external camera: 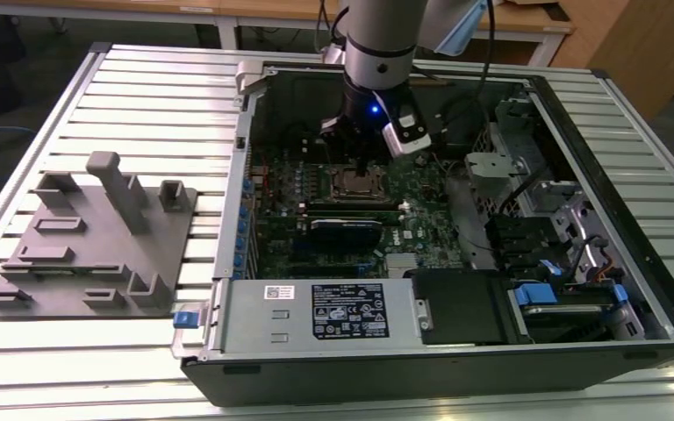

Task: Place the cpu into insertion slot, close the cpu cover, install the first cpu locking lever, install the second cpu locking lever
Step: 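Install the first cpu locking lever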

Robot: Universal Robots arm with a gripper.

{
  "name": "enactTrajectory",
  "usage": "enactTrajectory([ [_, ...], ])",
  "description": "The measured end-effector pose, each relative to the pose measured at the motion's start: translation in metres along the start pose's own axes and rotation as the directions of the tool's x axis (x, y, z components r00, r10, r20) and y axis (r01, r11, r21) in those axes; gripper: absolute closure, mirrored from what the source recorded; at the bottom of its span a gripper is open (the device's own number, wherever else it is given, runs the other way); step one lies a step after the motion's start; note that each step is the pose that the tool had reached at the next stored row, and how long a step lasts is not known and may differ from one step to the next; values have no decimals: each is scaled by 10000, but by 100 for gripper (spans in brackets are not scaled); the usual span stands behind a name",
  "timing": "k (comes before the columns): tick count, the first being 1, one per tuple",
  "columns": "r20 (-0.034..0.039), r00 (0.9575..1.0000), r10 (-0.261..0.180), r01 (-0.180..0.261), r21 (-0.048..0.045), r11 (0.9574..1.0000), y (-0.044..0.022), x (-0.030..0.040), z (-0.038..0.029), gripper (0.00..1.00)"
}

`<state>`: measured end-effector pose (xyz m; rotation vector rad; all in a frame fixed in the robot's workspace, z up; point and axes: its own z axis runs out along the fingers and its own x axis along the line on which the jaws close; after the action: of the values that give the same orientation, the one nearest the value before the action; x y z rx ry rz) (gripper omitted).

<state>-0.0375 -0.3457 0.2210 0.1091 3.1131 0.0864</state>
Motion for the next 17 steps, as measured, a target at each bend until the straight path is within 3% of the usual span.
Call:
enactTrajectory([
  [17, 0, 10000, 0, 0, -1, 10000, 2, -1, -36, 90],
])
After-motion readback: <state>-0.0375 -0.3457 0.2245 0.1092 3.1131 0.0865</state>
